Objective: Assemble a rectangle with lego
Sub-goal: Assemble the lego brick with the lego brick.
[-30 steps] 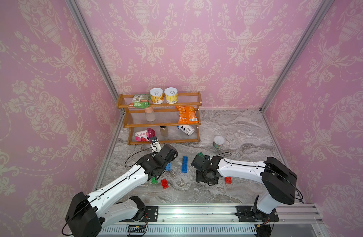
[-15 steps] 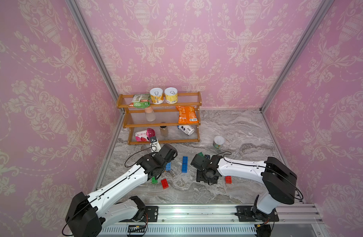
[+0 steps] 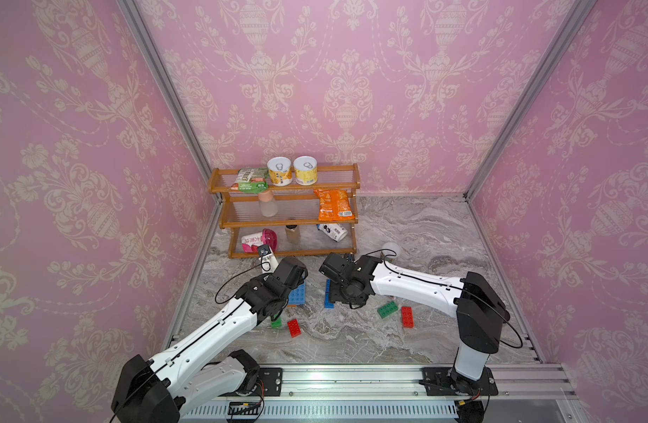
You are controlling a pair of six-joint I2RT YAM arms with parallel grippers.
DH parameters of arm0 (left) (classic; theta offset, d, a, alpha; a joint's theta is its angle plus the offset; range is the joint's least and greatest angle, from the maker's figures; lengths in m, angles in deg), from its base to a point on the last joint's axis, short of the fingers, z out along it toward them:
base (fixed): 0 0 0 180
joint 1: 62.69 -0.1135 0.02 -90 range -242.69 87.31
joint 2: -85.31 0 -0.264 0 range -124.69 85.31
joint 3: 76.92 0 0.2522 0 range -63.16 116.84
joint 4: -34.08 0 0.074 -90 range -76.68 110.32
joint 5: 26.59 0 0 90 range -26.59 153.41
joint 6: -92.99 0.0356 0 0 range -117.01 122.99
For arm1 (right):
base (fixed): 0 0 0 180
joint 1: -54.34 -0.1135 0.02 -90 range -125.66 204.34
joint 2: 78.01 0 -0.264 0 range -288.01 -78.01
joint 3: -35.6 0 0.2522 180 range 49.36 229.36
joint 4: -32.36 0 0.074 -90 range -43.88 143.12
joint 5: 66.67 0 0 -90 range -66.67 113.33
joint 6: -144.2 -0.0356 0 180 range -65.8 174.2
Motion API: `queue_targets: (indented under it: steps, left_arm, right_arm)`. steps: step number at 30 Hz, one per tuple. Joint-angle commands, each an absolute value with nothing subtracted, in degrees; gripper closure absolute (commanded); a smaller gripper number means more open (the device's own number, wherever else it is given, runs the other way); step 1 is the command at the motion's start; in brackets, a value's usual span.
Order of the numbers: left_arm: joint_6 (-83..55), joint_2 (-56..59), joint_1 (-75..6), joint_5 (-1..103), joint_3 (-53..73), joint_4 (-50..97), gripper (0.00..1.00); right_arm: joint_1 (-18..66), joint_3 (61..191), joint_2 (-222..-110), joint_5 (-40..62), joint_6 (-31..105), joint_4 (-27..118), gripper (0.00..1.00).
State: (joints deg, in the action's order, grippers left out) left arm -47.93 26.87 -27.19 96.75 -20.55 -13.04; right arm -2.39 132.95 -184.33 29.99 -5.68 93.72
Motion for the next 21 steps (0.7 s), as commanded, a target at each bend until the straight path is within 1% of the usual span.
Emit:
queue_targets:
  steps: [1,8,21]
  left_arm:
    - [-47.6,29.6,-28.9,96.7,-23.6,-12.7,0.01]
    - [-47.6,33.2,-31.0,96.7,-26.0,-12.0,0.01]
    - [-45.1,31.6,-33.6,93.7,-25.8,-10.9,0.01]
  right_arm:
    - [-1.9,137.3,-187.8,31.3,-4.0,98.4,0.76]
    - [-1.2,142.4,-191.9,32.4,-4.7,99.4,0.76]
    - [-0.8,144.4,-195.2,31.9,-6.3,97.4,0.77]
